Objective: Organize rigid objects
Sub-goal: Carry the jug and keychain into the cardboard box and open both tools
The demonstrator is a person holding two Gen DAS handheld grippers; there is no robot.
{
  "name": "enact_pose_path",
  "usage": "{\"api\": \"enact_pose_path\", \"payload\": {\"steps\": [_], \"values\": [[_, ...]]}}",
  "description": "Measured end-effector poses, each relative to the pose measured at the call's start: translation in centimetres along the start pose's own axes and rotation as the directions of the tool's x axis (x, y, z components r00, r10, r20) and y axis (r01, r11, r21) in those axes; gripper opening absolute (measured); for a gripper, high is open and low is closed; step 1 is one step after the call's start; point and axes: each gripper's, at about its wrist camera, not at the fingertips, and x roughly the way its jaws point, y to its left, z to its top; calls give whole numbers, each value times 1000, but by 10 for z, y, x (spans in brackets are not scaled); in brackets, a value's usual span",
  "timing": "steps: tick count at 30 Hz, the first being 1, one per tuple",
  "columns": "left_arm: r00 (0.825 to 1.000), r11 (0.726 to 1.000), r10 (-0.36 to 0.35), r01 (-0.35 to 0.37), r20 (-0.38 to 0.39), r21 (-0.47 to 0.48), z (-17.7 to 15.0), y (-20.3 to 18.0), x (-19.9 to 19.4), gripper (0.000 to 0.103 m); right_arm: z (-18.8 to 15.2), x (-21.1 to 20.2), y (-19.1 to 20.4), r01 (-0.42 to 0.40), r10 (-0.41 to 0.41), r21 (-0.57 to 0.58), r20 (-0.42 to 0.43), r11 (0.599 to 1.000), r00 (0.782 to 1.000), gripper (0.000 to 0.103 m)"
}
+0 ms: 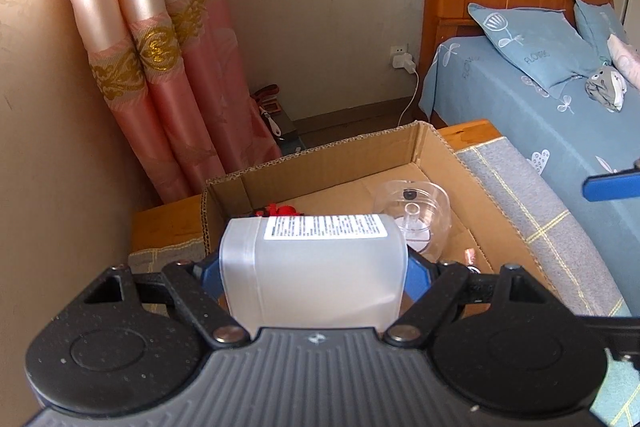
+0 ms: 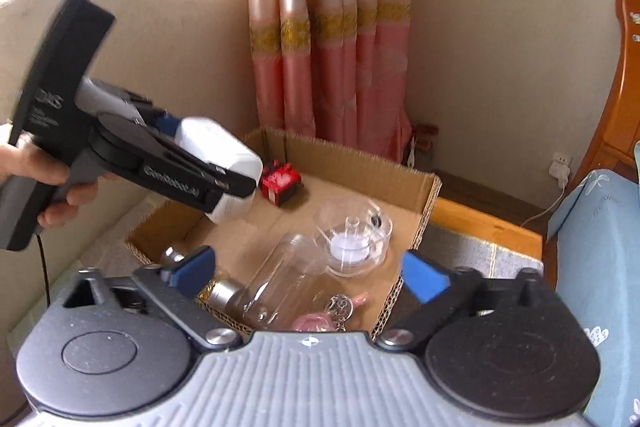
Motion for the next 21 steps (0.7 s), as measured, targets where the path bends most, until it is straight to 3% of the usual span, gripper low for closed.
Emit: {"api": "enact_pose_path", "payload": {"steps": [17,21], "values": [[997,1000,-6,7,-83,4,4,-5,33,86,-19,-16,2,51,-51,-14,-12,999,999,103],[997,997,78,-78,-28,1,6,-7,32,92,-22,-17,-2,57,-57,11,-8,998,998,103]]}}
